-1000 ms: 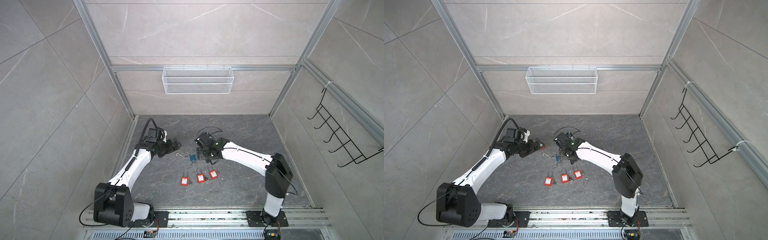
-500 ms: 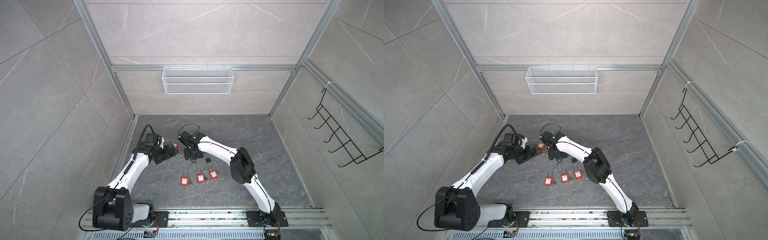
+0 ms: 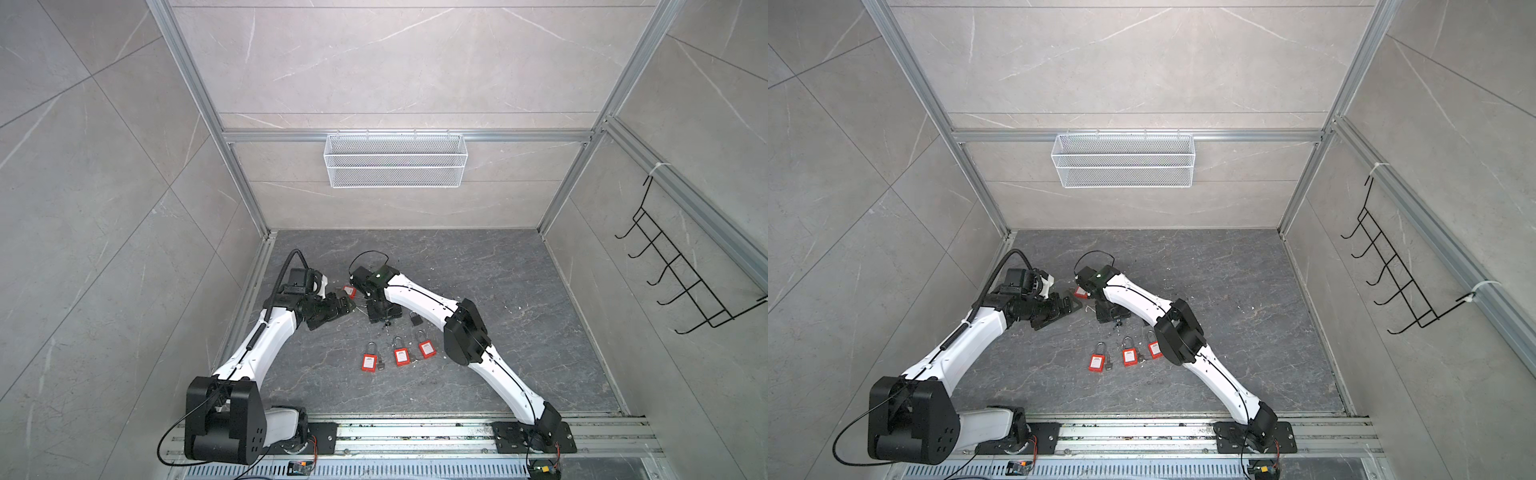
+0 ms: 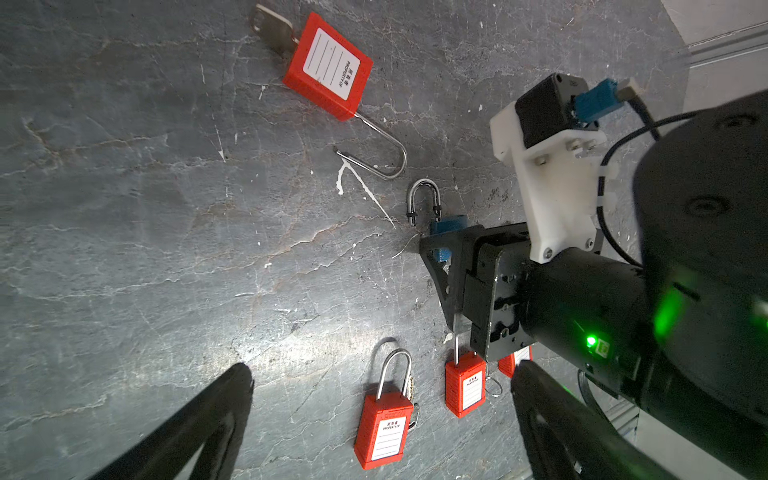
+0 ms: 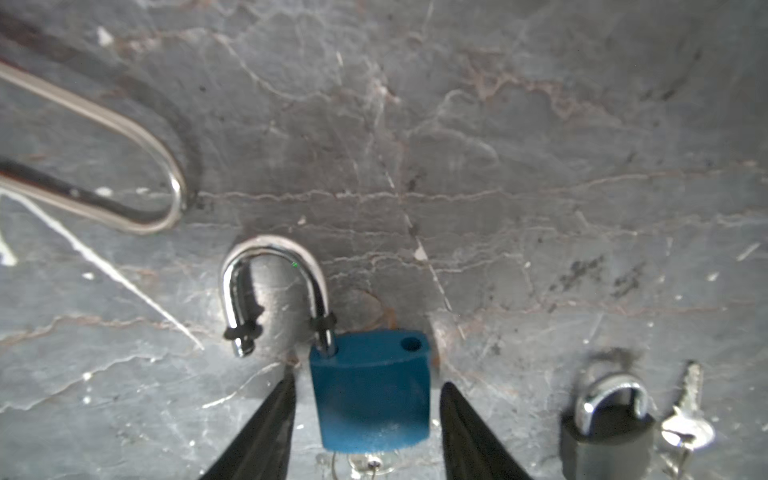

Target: Lock with the key

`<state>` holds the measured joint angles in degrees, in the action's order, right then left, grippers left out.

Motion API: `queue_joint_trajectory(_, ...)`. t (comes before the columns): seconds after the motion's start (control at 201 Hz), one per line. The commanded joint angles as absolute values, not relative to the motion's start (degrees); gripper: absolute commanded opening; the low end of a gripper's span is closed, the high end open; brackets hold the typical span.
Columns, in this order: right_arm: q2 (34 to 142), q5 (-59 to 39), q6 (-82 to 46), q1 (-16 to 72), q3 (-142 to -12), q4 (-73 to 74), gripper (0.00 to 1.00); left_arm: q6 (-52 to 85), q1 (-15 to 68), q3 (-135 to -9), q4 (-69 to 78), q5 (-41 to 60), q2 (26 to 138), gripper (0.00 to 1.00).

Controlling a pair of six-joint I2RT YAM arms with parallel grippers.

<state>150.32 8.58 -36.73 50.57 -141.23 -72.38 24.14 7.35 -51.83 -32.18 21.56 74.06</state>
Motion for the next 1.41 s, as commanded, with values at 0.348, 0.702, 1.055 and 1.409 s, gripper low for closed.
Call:
queue_joint_trajectory(0.348,151.20,10.90,-30.79,50.94,-144.66,-75.47,0.31,20.48,6.97,-53.12,-34.98,21.67,71.47,0.99)
queue_joint_trajectory(0.702,130.66,8.60,-12.12,50.97,-130.01,-64.98,0.27,10.12,7.03,-52.70,-34.51,21.14,63.21,0.86)
queue_joint_trajectory(1.055,110.20,-5.65,10.23,50.71,-111.38,-61.53,0.25,-11.34,8.00,-43.50,-20.92,43.76,50.94,0.45)
queue_joint_trajectory(1.409,102.13,-14.74,15.65,50.45,-103.99,-64.99,0.21,-26.54,12.92,-47.07,-22.15,59.83,54.62,0.46)
